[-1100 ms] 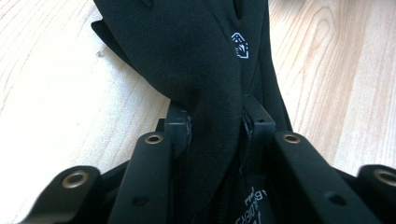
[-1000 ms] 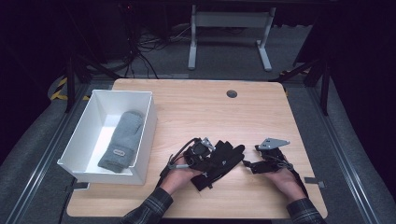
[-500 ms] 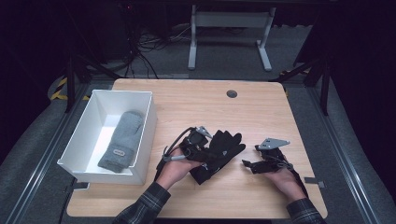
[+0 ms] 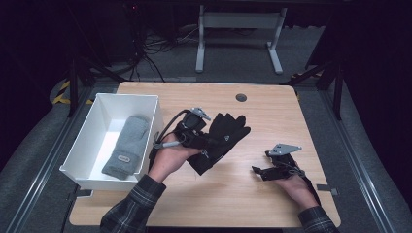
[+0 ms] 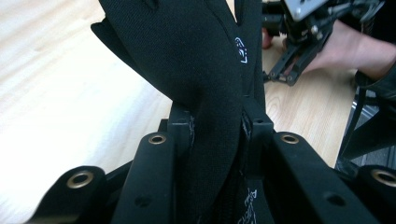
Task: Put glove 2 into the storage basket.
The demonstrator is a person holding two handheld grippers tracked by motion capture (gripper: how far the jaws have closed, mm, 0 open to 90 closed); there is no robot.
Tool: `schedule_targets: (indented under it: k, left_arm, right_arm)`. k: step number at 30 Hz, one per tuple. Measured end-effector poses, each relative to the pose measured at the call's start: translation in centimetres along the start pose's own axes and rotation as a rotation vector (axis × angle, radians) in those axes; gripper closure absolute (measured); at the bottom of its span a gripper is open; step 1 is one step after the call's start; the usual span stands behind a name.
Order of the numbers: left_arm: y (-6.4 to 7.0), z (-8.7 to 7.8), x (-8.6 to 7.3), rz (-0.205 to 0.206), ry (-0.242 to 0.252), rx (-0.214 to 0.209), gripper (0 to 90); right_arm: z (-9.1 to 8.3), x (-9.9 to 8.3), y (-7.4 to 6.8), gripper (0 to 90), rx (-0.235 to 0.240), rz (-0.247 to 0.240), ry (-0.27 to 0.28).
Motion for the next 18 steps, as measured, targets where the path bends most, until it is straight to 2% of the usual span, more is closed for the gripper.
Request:
schedule_targets:
  k: [2,3,5,11,18]
  left_arm:
    - [-0.3,-1.0,0.3,-0.006,0.010,-0.001,71.9]
    - [-0.8,-2.0,0.6,-0.012,0.022,0.002,72.0]
    - [-0.9,-2.4,0.6,-0.014,0.025,0.005,71.9]
    - [-2.8,-6.1,1.1,-0.038,0.057,0.050,72.0]
    - [-4.9,-9.6,0.7,-0.078,0.091,0.097,72.0]
  right_arm:
    - [0.0,0.0,0.0,15.3,-0.001,-0.001,0.001]
    - [0.0,0.0,0.0,15.2,0.000,0.000,0.000]
    - [0.0,0.0,0.0,15.3,0.000,-0.001,0.001]
    - [0.0,0.0,0.0,15.3,0.000,-0.001,0.001]
    - [0.0,0.0,0.0,15.3,0.000,-0.001,0.001]
Point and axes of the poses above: each handheld gripper's, and its own axes: z roughly forward along the jaws, x roughly out of its top, y roughly to its right, the point moved 5 cm from there along z, roughly forward along the jaws, and after that the axes turned 13 degrees about -z, right-handed, at the moved point
